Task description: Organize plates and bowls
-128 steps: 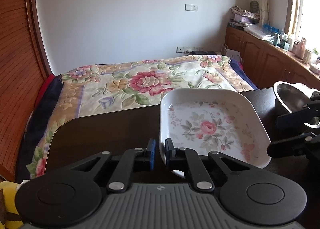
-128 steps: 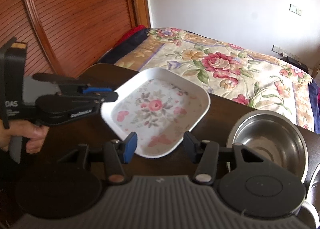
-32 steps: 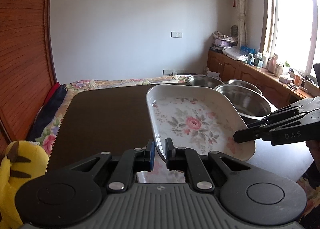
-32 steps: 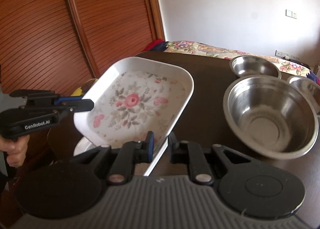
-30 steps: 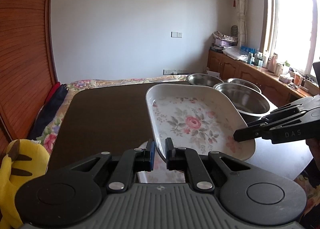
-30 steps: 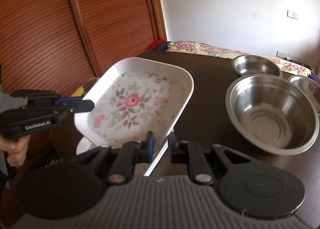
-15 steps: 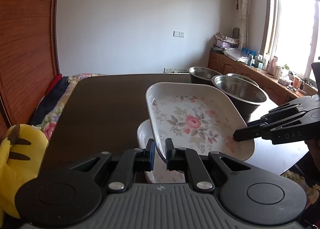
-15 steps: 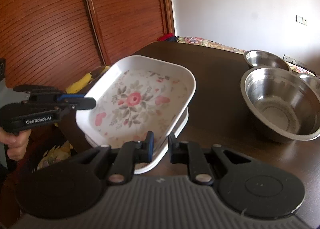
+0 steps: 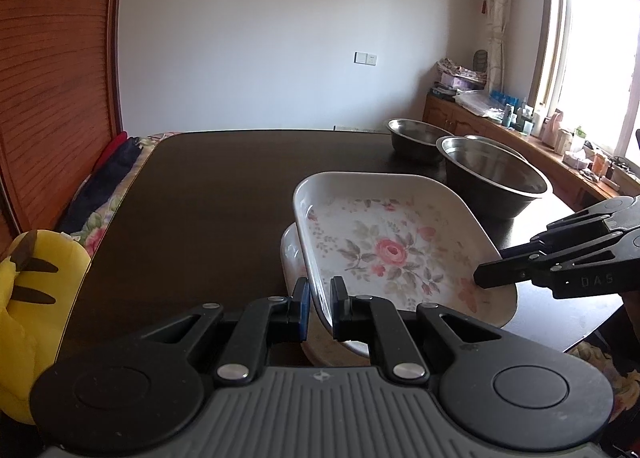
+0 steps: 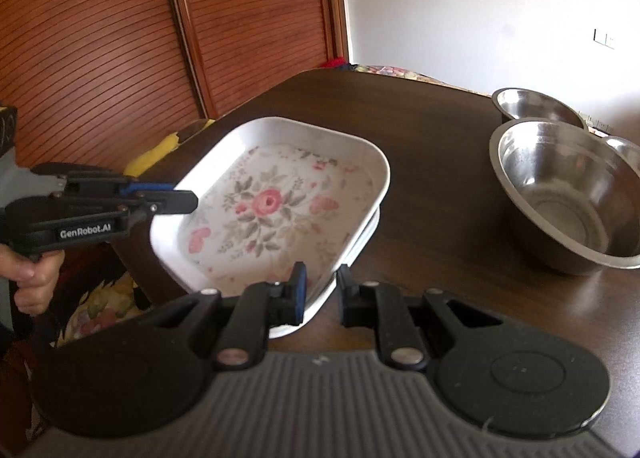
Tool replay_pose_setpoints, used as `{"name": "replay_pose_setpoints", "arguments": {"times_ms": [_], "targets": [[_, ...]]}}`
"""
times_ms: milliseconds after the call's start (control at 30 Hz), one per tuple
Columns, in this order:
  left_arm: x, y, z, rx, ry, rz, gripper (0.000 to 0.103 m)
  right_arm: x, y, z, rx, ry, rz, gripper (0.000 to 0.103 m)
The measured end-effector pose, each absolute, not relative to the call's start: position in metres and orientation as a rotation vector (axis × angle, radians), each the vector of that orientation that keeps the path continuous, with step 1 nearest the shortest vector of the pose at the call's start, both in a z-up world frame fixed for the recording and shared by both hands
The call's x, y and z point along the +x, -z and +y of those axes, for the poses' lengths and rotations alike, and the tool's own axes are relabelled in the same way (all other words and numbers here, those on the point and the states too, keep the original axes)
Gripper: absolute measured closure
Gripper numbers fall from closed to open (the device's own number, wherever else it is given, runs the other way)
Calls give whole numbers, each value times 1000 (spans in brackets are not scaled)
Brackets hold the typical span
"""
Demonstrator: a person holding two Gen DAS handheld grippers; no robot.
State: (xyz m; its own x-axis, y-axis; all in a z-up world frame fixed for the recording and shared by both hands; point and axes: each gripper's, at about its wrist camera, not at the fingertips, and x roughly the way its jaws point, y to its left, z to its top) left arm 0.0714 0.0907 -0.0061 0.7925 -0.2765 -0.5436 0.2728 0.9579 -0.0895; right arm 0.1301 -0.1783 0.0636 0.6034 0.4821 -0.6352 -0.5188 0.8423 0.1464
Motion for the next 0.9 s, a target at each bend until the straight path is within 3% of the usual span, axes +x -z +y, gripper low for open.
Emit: {"name": "replay_pose_setpoints", "arguments": {"times_ms": [333, 600, 767, 900], "targets": [[79, 11, 96, -29, 275, 595, 63, 129, -63, -177, -50, -565, 702, 83], [69, -2, 91, -14, 260, 515, 61, 113, -75, -188, -34, -530, 584, 83], [59, -12, 79, 10, 274, 443, 38, 99, -79, -204, -17, -497, 504, 83], [51, -18, 62, 22, 273, 366, 29, 92, -80, -219, -5, -455, 460, 83]]}}
